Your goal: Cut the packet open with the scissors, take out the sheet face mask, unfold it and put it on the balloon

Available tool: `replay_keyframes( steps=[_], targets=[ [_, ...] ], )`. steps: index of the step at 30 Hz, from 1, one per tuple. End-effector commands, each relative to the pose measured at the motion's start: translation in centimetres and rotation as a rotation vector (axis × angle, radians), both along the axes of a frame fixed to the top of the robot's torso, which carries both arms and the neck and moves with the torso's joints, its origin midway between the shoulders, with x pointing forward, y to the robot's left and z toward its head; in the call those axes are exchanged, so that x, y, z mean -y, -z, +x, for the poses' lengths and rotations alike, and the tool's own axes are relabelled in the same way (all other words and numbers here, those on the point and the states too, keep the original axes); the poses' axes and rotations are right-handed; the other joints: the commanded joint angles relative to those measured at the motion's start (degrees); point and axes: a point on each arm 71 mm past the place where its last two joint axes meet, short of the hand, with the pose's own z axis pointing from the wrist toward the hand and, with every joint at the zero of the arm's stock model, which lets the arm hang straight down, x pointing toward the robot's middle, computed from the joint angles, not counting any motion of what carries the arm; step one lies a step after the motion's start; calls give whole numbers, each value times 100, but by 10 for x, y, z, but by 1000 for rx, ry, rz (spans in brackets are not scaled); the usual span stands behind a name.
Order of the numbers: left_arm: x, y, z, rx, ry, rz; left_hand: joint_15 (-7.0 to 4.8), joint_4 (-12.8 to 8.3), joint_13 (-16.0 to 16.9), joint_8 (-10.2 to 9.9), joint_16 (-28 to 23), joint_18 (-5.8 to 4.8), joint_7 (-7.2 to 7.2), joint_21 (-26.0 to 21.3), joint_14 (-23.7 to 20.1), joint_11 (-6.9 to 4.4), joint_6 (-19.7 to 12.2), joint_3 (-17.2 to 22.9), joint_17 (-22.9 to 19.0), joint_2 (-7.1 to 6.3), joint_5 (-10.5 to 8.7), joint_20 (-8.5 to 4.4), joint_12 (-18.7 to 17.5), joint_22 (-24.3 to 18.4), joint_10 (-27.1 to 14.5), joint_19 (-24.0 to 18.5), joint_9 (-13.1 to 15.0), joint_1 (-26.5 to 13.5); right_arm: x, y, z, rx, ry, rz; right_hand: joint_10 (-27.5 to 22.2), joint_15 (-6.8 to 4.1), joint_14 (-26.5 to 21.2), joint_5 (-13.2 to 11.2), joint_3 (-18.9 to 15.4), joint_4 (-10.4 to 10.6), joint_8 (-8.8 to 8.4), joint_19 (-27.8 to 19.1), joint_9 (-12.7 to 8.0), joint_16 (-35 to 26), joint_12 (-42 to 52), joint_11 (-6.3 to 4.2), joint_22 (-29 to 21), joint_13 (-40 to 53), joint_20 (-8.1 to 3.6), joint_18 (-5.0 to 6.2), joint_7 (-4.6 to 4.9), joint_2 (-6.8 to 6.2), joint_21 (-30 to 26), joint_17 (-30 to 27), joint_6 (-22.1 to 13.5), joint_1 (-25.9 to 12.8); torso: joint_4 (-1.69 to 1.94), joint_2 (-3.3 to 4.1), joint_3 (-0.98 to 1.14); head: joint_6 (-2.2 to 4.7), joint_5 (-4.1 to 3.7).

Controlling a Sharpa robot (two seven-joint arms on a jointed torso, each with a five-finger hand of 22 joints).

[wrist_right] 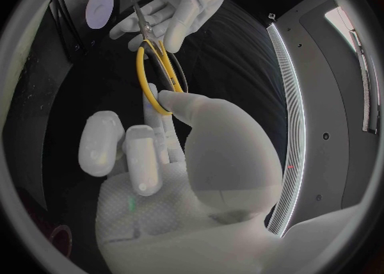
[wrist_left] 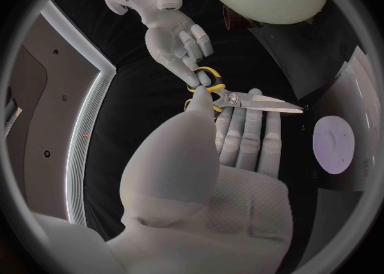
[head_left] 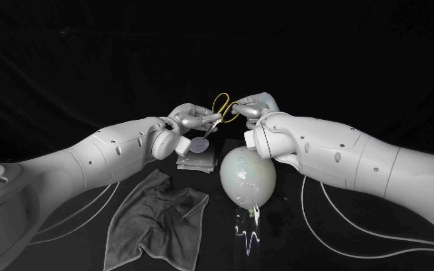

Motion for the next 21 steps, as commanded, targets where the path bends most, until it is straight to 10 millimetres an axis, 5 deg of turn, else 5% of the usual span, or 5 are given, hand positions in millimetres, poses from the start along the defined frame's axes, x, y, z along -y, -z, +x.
replay_keyframes(
  steps=[1,12,21],
  targets=[
    [3,-1,-1,-21,37,-28,-9,-11,-8,34,13,30,4,-7,54,-10,56,-8,-10,82,12,13,-36,-10,51,41,0,21,-2,-2,0,19,-22,-1,305,-41,266,29,26,-13,34,-37,-1,25,38,-280,9,8,-2,64,-38,37,0,10,5,-5,0,2,2,-6,1],
    [4,0,-1,-31,46,-31,-154,-95,-22,104,41,68,-106,17,302,-134,358,515,-6,297,13,-1,-139,-4,408,196,-1,779,-2,-2,-1,22,-25,0,306,-41,266,35,32,-22,37,-36,4,24,37,-280,12,9,-2,64,-38,37,1,6,2,-11,-4,1,3,-3,-23],
    [4,-1,-1,-25,51,-35,-324,-41,-13,279,168,92,-223,125,692,-291,705,1293,89,236,18,-83,-201,16,958,500,89,1096,-1,-1,0,17,-27,-1,306,-41,266,35,32,-22,37,-36,4,24,37,-280,12,9,-2,64,-38,37,1,6,2,-11,-1,1,1,-12,-23]
  ],
)
